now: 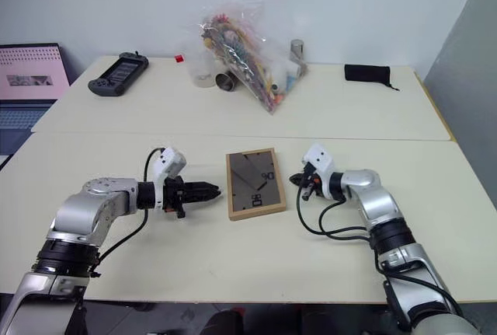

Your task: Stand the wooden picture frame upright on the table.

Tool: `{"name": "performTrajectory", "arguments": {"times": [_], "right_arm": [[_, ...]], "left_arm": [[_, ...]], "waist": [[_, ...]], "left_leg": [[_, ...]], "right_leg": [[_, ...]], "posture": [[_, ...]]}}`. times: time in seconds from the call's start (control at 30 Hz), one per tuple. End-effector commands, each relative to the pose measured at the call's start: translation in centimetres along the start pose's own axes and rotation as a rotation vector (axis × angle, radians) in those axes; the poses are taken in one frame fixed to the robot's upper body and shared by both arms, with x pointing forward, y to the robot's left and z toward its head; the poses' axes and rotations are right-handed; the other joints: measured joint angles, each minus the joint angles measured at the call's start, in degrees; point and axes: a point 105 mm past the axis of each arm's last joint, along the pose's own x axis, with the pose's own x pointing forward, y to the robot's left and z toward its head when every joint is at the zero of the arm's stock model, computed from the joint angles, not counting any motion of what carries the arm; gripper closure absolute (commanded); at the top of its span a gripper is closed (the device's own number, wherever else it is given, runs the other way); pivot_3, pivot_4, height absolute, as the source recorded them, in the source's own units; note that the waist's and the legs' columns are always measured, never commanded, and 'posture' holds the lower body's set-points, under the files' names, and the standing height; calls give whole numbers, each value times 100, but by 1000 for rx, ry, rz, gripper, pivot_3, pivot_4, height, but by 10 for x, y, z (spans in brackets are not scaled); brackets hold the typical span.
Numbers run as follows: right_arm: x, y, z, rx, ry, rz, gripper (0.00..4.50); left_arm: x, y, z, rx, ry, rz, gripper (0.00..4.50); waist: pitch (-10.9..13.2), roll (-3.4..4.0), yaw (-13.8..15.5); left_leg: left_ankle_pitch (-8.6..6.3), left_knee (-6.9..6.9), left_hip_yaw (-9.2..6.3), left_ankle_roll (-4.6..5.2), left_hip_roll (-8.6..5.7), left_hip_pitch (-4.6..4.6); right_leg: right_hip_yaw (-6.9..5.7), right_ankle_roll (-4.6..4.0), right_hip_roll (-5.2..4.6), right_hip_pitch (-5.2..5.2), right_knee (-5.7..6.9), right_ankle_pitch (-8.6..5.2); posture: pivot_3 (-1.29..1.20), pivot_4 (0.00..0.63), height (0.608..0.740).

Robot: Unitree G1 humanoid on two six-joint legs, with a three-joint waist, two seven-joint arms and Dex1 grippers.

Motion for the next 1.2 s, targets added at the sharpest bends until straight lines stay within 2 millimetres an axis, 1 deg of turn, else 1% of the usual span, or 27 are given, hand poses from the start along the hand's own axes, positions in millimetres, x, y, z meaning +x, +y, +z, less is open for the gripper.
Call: {"name": "performTrajectory", "arguments": {"times": [0.03, 0.07, 0.13, 0.2, 0.23, 0.33, 0.37, 0.43, 0.57, 0.63, 0.8, 0.93, 1.1, 1.2], "right_arm": [[-1, -7, 9, -53, -8, -22, 4500], [-1, -8, 9, -53, -9, -23, 4500], [-2, -9, 9, -59, -7, -23, 4500], [-5, -9, 8, -63, -6, -22, 4500], [-6, -9, 8, -62, -6, -22, 4500], [-6, -5, 8, -54, -11, -17, 4500], [-6, -3, 8, -53, -12, -14, 4500], [-5, 0, 9, -57, -11, -8, 4500], [-4, 4, 10, -57, -12, -1, 4500], [1, 11, 12, -56, -19, 13, 4500], [16, 35, 21, -52, -47, 75, 4500], [21, 43, 21, -55, -46, 88, 4500], [21, 42, 21, -57, -43, 84, 4500], [20, 40, 19, -57, -37, 75, 4500]], "left_arm": [[-16, -3, 5, -173, -3, -73, 2368], [-18, -5, 5, -206, 3, -87, 2084], [-23, -12, 1, -292, 31, -128, 1732], [-26, -16, 3, -444, 7, -165, 1247], [-26, -16, 3, -496, -1, -173, 1090], [-17, -15, 1, -609, -5, -174, 546], [-12, -15, -1, -630, 4, -176, 273], [-3, -14, -5, -676, 9, -167, 40], [10, -15, -19, -692, 65, -138, 40], [17, -13, -17, -717, 57, -133, 40], [32, -12, -16, -724, 45, -127, 40], [36, -12, -13, -718, 31, -131, 40], [34, -19, -8, -674, 12, -177, 40], [33, -17, -7, -668, -3, -169, 510]], "waist": [[0, 0, -36], [0, 0, -48], [0, 0, -51], [0, 0, -63], [0, 0, -64], [0, 0, -70], [0, 0, -73], [0, 0, -84], [-1, 1, -83], [-1, 2, -77], [-5, 5, -33], [-6, 6, 21], [-6, 5, 54], [-6, 5, 56]], "left_leg": [[0, 0, 0, 0, -1, 0], [0, 0, -3, 0, -1, -1], [0, 0, -4, 0, -1, -1], [0, 0, -5, 0, -1, -2], [0, -1, -5, 0, -1, -1], [0, 0, -9, 0, -2, -1], [0, 0, -9, 0, -1, -1], [0, 1, -8, 0, -1, 1], [1, 6, -9, -1, -1, 3], [1, 9, -9, -1, -2, 11], [3, 43, -16, -2, -8, 12], [3, 54, -18, -2, -12, 12], [2, 54, -17, -3, -12, 11], [2, 54, -17, -3, -12, 10]], "right_leg": [[0, 0, 0, -1, 2, 0], [-2, 0, 0, 0, 2, 0], [-3, 0, -1, 0, 3, 0], [-3, 0, -1, 0, 3, 0], [-3, 0, -1, 0, 4, 0], [-7, 0, -1, 0, 7, -1], [-6, 0, -1, 0, 6, -1], [-5, 0, -1, 1, 9, -1], [-6, -1, -1, 1, 18, -1], [-5, 0, -3, 9, 22, -1], [-7, 2, -4, 18, 46, -2], [-6, 2, -6, 23, 49, -2], [-6, 3, -7, 23, 48, -2], [-6, 2, -7, 22, 48, -2]], "posture": [[0, 150, 740], [0, 150, 740], [0, 150, 740], [0, 150, 740], [0, 150, 740], [0, 150, 740], [0, 150, 740], [0, 150, 740], [0, 150, 740], [0, 150, 740], [0, 150, 740], [0, 150, 740], [0, 150, 740], [0, 150, 740]]}}
